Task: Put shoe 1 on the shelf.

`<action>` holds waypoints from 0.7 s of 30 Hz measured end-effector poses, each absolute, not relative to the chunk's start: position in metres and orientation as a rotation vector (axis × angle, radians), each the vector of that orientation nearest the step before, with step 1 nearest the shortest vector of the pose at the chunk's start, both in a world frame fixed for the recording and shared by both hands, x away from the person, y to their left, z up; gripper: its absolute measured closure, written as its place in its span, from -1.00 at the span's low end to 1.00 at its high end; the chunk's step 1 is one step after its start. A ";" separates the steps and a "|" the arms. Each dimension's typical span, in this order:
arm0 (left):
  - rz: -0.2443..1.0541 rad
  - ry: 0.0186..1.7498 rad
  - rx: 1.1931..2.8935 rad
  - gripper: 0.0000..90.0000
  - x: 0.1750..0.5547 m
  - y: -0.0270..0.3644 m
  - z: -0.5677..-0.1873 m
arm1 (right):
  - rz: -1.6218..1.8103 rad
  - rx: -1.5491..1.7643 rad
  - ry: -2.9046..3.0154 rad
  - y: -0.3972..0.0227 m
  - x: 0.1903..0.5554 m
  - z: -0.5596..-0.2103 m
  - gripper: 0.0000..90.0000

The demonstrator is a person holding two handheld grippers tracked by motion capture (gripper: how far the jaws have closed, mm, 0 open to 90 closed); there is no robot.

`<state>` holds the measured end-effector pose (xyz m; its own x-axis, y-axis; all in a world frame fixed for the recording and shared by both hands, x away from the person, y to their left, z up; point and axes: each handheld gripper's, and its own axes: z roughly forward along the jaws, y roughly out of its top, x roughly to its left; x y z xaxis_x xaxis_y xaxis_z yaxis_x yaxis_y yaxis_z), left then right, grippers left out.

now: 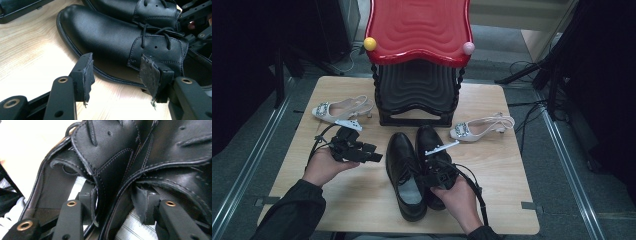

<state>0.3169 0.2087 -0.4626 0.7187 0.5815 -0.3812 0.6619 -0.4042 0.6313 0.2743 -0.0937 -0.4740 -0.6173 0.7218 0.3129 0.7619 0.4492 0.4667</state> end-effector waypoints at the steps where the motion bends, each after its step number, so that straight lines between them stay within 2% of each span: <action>1: -0.128 0.940 2.116 -0.01 0.317 0.209 -0.462 | -0.888 -1.347 -2.613 -0.092 0.275 -0.476 0.24; 21: -0.096 0.944 2.103 0.00 0.316 0.214 -0.460 | -0.865 -1.372 -2.620 -0.091 0.280 -0.480 0.47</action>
